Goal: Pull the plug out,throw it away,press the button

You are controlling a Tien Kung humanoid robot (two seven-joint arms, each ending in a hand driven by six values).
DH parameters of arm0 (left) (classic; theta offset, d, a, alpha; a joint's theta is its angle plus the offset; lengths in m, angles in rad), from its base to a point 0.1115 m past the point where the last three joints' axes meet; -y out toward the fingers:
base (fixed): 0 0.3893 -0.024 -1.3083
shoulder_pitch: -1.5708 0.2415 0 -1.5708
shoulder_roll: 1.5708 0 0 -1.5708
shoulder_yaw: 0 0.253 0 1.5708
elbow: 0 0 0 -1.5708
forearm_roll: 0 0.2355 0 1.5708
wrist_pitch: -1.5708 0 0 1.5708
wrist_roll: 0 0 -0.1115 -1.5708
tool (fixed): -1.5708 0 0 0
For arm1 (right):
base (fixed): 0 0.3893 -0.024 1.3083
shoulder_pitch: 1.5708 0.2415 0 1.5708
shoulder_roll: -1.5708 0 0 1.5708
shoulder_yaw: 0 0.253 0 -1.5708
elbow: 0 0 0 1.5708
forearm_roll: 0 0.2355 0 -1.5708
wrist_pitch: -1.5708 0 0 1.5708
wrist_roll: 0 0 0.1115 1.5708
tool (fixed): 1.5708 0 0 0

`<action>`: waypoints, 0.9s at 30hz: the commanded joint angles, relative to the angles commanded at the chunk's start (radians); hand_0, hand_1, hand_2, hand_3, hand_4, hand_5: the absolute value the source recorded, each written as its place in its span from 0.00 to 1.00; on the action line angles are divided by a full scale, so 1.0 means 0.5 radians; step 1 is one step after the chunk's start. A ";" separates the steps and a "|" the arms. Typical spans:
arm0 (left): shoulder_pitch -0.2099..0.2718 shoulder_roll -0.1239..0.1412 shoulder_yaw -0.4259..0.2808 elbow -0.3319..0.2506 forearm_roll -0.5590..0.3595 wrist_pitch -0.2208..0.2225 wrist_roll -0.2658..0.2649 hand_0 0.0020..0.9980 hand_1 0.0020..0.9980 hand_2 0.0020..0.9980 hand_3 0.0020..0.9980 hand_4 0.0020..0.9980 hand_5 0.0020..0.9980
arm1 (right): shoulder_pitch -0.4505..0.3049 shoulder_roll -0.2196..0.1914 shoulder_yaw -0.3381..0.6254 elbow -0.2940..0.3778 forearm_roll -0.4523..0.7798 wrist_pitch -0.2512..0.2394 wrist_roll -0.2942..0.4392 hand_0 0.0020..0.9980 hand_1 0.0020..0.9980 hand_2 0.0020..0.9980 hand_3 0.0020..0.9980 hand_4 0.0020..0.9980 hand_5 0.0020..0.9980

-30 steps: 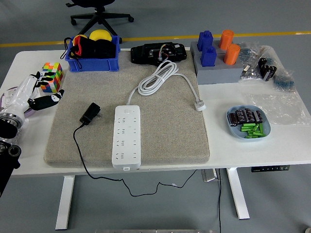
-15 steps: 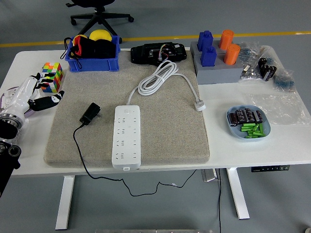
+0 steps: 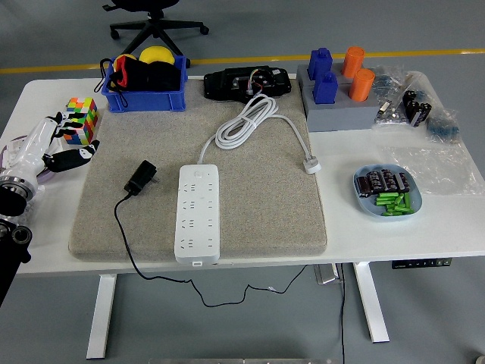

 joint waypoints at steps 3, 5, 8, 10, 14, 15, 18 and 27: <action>-0.001 0.003 -0.001 -0.002 -0.001 0.001 -0.001 0.78 0.75 0.77 0.83 0.70 0.24 | -0.002 -0.003 -0.005 -0.001 0.003 -0.001 0.000 0.73 0.67 0.66 0.63 0.74 0.60; -0.001 0.004 0.000 -0.002 -0.001 0.001 -0.001 0.78 0.75 0.77 0.83 0.70 0.24 | -0.004 -0.005 -0.011 -0.002 0.006 -0.001 0.000 0.73 0.67 0.66 0.63 0.74 0.60; -0.005 0.006 -0.002 -0.003 -0.001 0.001 0.000 0.78 0.75 0.77 0.83 0.70 0.24 | -0.001 -0.009 -0.019 -0.002 0.008 -0.001 0.000 0.73 0.67 0.66 0.63 0.74 0.59; -0.009 0.008 -0.001 -0.004 0.001 0.001 0.001 0.78 0.75 0.77 0.83 0.70 0.24 | 0.002 -0.011 -0.021 -0.001 0.009 -0.001 0.000 0.73 0.67 0.66 0.63 0.74 0.59; -0.015 0.011 0.006 -0.003 -0.002 0.002 0.001 0.78 0.75 0.77 0.83 0.70 0.24 | 0.005 -0.016 -0.026 -0.001 0.012 -0.001 0.001 0.73 0.67 0.66 0.63 0.74 0.59; -0.016 0.011 0.006 -0.003 -0.002 0.002 0.001 0.78 0.75 0.77 0.83 0.70 0.24 | 0.005 -0.016 -0.027 -0.001 0.012 0.000 0.001 0.73 0.67 0.66 0.63 0.74 0.59; -0.016 0.010 0.014 -0.001 -0.002 0.001 0.003 0.78 0.74 0.77 0.83 0.70 0.24 | 0.005 -0.018 -0.032 -0.001 0.014 0.000 0.000 0.73 0.68 0.66 0.63 0.74 0.60; -0.017 0.011 0.039 0.000 -0.003 -0.001 0.005 0.78 0.74 0.77 0.83 0.70 0.24 | 0.003 -0.021 -0.044 -0.001 0.018 0.001 0.000 0.73 0.67 0.66 0.63 0.74 0.59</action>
